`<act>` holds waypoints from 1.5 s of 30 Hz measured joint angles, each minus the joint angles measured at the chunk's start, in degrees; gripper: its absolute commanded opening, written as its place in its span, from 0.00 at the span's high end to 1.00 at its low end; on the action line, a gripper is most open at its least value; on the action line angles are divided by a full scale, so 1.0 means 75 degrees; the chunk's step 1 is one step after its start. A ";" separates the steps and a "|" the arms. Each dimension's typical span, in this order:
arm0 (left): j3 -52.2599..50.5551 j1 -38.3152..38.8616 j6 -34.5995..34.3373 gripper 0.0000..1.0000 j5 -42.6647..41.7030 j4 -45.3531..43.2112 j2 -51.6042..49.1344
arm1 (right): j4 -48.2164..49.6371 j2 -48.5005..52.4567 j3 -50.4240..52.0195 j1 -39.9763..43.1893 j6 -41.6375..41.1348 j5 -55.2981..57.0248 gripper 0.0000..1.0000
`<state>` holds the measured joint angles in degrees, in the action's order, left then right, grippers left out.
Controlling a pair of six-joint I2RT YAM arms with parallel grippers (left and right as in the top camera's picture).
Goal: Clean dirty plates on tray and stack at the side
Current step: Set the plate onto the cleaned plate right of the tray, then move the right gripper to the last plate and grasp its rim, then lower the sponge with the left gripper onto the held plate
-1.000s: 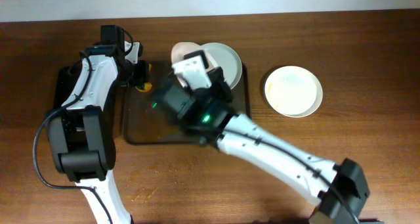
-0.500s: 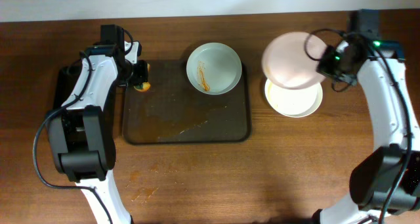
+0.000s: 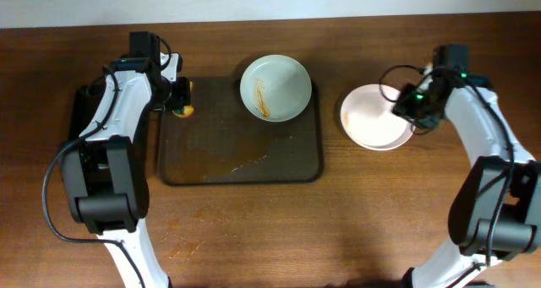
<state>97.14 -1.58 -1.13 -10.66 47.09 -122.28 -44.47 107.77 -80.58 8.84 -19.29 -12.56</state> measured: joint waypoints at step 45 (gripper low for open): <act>0.0000 0.0082 0.0003 1.00 0.0003 -0.0140 0.0000 | 0.0603 0.3847 -0.4010 -0.4409 0.0227 0.0207 0.73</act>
<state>97.14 -0.97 -1.10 -10.63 46.04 -122.28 -39.94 136.62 -110.65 -24.23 -17.58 -11.00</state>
